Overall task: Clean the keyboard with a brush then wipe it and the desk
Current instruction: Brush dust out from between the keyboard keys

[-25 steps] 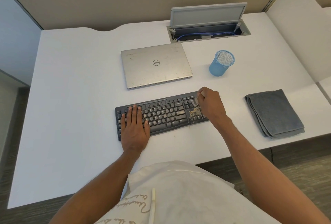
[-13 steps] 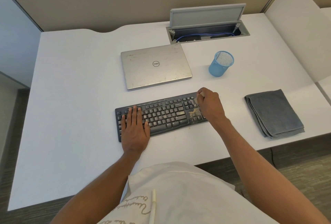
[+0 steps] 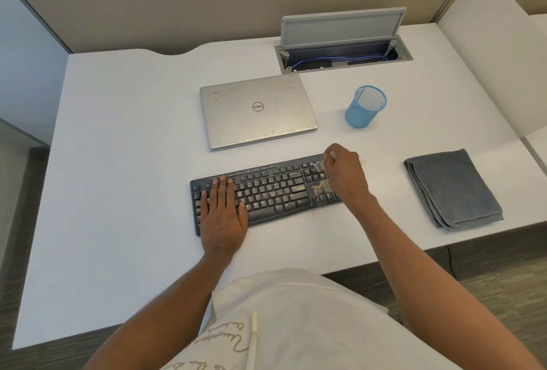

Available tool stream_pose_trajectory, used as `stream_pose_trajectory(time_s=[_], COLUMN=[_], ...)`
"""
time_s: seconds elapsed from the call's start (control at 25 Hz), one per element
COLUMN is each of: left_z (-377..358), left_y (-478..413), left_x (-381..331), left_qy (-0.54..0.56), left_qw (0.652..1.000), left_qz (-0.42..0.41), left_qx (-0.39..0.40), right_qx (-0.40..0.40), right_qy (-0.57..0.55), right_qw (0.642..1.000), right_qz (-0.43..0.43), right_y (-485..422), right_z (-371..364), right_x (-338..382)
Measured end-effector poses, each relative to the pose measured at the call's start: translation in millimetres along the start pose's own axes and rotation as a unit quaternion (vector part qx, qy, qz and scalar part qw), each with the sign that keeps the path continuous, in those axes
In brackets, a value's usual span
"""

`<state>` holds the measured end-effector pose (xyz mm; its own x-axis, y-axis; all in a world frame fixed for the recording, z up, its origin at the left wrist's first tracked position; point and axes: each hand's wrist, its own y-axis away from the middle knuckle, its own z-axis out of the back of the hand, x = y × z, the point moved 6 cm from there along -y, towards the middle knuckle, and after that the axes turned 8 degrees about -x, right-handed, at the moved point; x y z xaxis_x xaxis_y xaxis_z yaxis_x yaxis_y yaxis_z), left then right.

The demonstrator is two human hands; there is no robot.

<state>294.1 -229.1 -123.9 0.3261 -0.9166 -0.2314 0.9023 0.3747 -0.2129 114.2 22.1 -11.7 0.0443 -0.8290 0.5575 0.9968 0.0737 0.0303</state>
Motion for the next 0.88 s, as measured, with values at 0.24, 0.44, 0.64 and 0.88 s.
stream_pose_trajectory(time_s=[0.24,0.44,0.64,0.88], left_z=[1,1,0,0], left_y=[0,0,0,0], left_x=[-1,-1,-1,-1], left_qy=[0.002,0.003,-0.001,-0.005], left_qw=[1.0,1.0,1.0,1.0], left_qz=[0.002,0.001,0.002,-0.002], left_qx=[0.0,0.001,0.006,0.003], right_qx=[0.037,0.01,0.037,0.014], right_qy=[0.067,0.041,0.076,0.051], right_qw=[0.996,0.997,0.995,0.996], right_qz=[0.04,0.058,0.049,0.067], right_y=[-4,-7,-3,-6], right_z=[0,2,-5,2], right_x=[5,16,7,13])
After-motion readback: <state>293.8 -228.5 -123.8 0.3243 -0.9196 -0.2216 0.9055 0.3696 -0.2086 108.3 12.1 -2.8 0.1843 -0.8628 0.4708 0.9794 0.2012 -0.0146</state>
